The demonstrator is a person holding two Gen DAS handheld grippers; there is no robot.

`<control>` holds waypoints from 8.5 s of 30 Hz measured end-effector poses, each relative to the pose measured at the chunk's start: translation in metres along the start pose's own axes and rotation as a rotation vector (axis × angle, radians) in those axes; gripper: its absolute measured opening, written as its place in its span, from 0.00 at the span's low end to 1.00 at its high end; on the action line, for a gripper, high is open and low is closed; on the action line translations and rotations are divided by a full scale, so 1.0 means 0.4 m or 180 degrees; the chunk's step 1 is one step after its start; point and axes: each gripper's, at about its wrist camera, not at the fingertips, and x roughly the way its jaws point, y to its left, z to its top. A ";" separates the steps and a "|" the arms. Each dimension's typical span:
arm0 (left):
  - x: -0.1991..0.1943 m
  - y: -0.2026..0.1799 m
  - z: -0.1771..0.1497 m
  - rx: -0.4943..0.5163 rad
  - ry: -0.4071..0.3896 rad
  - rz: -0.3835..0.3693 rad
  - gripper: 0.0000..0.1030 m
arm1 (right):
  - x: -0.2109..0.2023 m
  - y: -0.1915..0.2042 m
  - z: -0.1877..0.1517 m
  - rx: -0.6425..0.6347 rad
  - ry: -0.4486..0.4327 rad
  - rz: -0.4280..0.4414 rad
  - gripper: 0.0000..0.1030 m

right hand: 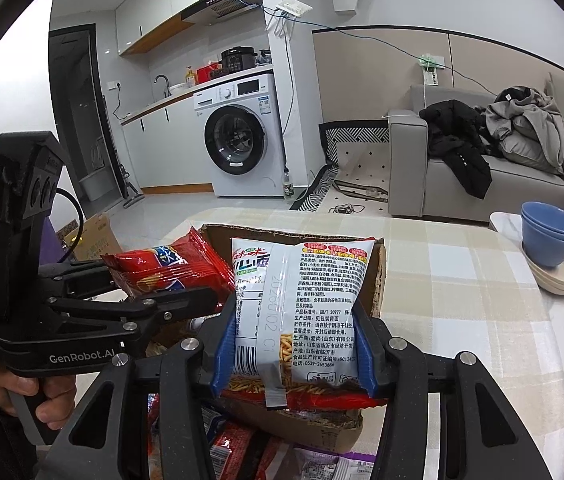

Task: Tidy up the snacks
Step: 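Open both grippers to drop the two packets into the box, then withdraw both tools from the box toward the remaining snack packets, then grasp the red cookie pack with the left gripper while the right grasps the white purple-edged bag, then lift both packets and carry them over the open box, then lower both packets into the box and open both grippers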

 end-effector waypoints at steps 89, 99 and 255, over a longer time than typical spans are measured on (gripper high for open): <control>0.063 0.109 -0.351 -0.0348 0.0701 0.0468 0.99 | -0.048 -0.099 -0.277 0.0410 0.0963 -0.0643 1.00; 0.088 0.127 -0.346 -0.0336 0.0747 0.0473 0.99 | -0.047 -0.108 -0.284 0.0403 0.1010 -0.0649 0.99; 0.033 0.008 0.007 -0.0046 0.0046 0.0129 0.38 | 0.032 0.049 0.005 -0.0122 0.0132 -0.0075 0.48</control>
